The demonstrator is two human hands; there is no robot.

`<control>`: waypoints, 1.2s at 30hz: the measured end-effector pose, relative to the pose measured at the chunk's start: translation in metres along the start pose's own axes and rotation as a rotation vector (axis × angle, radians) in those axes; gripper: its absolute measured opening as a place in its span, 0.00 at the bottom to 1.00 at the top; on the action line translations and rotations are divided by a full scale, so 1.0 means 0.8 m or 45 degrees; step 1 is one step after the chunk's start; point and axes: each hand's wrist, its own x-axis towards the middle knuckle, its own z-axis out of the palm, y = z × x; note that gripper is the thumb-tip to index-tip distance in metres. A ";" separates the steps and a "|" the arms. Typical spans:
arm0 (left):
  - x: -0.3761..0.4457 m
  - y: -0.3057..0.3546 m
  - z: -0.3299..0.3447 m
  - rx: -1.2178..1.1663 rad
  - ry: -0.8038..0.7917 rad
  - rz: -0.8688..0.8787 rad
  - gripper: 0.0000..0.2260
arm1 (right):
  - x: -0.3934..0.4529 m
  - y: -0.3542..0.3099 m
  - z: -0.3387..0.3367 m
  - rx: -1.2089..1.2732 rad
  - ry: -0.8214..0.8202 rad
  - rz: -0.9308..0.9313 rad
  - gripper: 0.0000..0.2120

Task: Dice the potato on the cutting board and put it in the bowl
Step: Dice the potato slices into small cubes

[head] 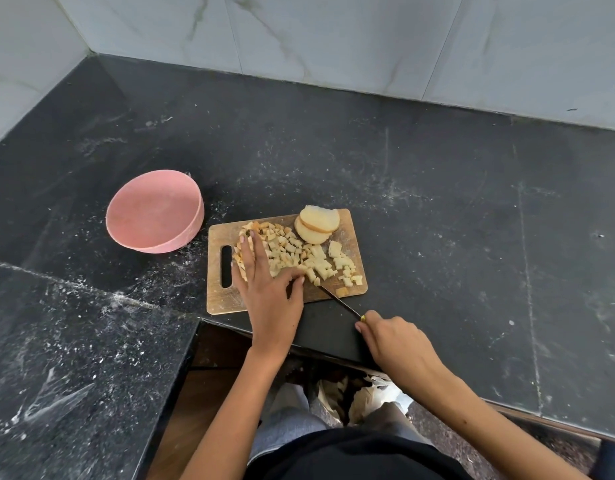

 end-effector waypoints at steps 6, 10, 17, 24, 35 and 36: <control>0.013 -0.001 -0.015 -0.094 0.016 -0.003 0.08 | 0.025 0.011 -0.028 0.214 0.249 0.022 0.15; 0.013 0.000 -0.020 -0.083 -0.019 0.050 0.09 | 0.054 0.011 -0.026 0.431 0.468 0.068 0.15; 0.005 -0.005 -0.015 -0.099 -0.136 0.081 0.09 | 0.086 -0.012 -0.005 0.557 0.539 0.077 0.18; 0.001 -0.001 -0.008 -0.079 -0.203 0.252 0.10 | 0.098 -0.026 -0.005 0.697 0.617 0.016 0.11; 0.005 0.001 0.003 -0.083 -0.147 0.240 0.03 | 0.080 -0.021 0.007 0.747 0.500 -0.024 0.15; 0.005 0.000 0.003 -0.092 -0.137 0.236 0.04 | 0.083 -0.026 0.009 0.743 0.511 -0.040 0.14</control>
